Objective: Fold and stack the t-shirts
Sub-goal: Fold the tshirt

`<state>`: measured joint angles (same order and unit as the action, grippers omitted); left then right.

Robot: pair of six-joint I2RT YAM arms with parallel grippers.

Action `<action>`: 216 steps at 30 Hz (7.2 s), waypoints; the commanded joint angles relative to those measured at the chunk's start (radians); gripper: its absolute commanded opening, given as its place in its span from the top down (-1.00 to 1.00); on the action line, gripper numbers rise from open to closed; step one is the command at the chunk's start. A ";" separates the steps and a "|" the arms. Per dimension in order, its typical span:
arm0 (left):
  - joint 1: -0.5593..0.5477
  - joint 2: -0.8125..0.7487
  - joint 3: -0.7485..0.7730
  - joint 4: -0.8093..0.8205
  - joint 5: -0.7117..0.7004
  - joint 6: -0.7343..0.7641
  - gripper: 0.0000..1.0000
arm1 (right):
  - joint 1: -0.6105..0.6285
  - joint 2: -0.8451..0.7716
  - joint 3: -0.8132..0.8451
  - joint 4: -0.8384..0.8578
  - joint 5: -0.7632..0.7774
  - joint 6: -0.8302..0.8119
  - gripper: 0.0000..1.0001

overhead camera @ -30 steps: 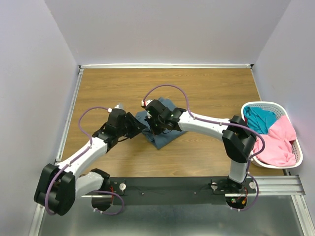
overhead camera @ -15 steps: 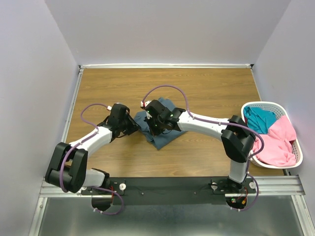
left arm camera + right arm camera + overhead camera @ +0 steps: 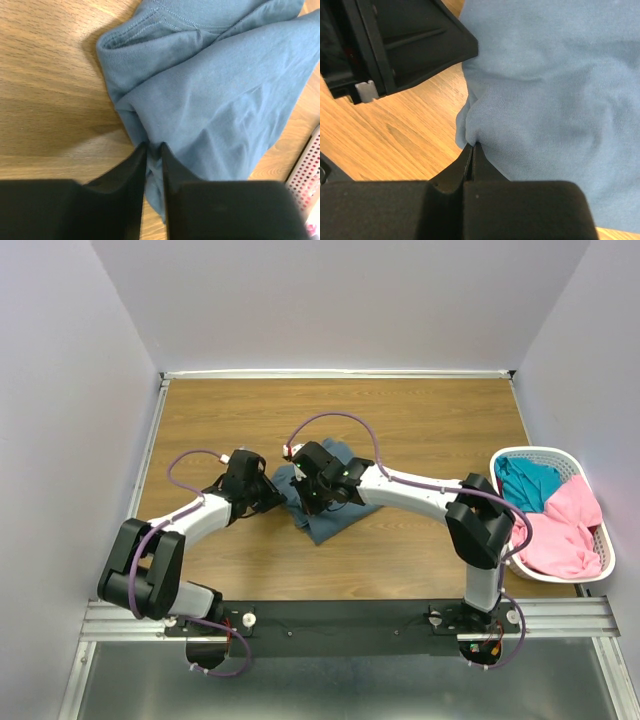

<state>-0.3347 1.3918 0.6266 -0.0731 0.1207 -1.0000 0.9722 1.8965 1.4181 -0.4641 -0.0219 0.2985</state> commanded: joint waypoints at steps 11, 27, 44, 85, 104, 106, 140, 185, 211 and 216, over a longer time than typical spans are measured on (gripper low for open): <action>0.068 0.021 0.074 0.009 -0.050 0.078 1.00 | 0.014 0.030 -0.005 0.012 -0.099 -0.033 0.95; 0.120 0.053 -0.013 0.127 -0.007 0.061 1.00 | 0.034 0.099 0.053 0.024 -0.165 -0.056 0.79; 0.137 -0.150 -0.027 0.053 -0.047 0.060 0.32 | 0.037 0.003 0.024 0.058 -0.098 -0.050 -0.12; 0.095 0.215 0.392 -0.114 0.017 0.340 0.35 | -0.426 -0.169 -0.184 0.174 -0.437 0.073 0.13; 0.072 0.191 0.049 -0.022 0.093 0.275 0.87 | -0.664 0.320 0.099 0.311 -0.678 0.071 0.14; 0.083 0.170 0.029 -0.021 0.091 0.268 0.88 | -0.690 0.341 0.100 0.317 -0.675 0.070 0.14; 0.166 -0.279 0.182 -0.177 -0.446 0.491 0.61 | -0.256 0.357 -0.165 0.699 -0.687 0.358 0.44; 0.192 -0.260 0.131 -0.080 -0.210 0.520 0.42 | -0.454 0.287 0.290 0.539 -0.498 0.280 -0.16; 0.188 -0.102 0.163 0.036 0.048 0.548 0.18 | -0.472 -0.378 -0.396 0.154 -0.115 0.065 -0.86; 0.148 0.044 0.269 0.033 0.050 0.560 -0.53 | -0.472 -0.503 -0.481 0.124 -0.101 0.062 -0.88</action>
<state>-0.1558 1.3685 0.8017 -0.0822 0.1234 -0.4564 0.5007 1.4509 0.9947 -0.2867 -0.1711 0.3794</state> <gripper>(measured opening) 0.743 0.936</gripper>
